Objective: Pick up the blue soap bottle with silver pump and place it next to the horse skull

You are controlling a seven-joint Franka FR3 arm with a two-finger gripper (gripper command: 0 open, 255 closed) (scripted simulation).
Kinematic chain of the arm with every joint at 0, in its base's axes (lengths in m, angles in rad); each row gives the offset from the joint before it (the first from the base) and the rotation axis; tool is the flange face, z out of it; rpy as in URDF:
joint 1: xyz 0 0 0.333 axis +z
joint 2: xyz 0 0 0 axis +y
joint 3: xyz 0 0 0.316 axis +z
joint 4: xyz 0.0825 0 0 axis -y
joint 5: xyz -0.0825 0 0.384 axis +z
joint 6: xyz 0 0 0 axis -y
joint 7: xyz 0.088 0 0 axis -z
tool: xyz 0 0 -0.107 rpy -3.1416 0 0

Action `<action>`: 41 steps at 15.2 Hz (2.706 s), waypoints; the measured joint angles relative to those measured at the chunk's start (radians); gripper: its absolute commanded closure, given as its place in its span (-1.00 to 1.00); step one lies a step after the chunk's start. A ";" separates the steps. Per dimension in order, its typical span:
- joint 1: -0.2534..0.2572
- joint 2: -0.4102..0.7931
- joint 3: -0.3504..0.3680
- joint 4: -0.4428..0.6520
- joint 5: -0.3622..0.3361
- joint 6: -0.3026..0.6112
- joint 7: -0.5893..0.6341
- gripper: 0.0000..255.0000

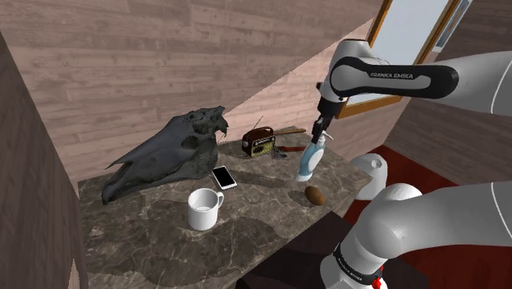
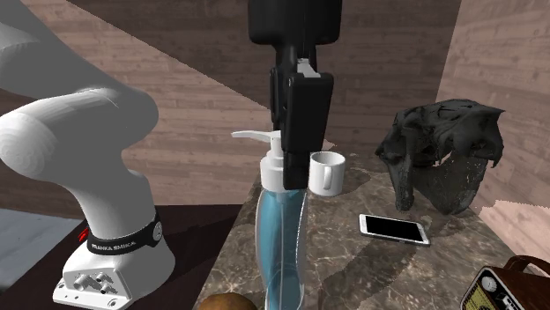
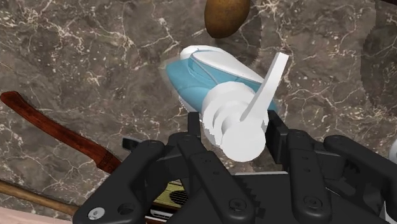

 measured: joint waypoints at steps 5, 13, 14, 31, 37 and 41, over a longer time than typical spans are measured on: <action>0.005 -0.003 0.012 0.068 0.011 -0.071 -0.004 1.00; 0.011 0.009 0.026 0.181 0.026 -0.172 -0.011 1.00; 0.012 0.011 0.027 0.195 0.026 -0.184 -0.014 1.00; 0.025 0.073 0.048 0.471 0.051 -0.398 -0.034 1.00; 0.030 0.106 0.055 0.575 0.059 -0.469 -0.039 1.00; 0.033 0.137 0.057 0.656 0.065 -0.520 -0.045 1.00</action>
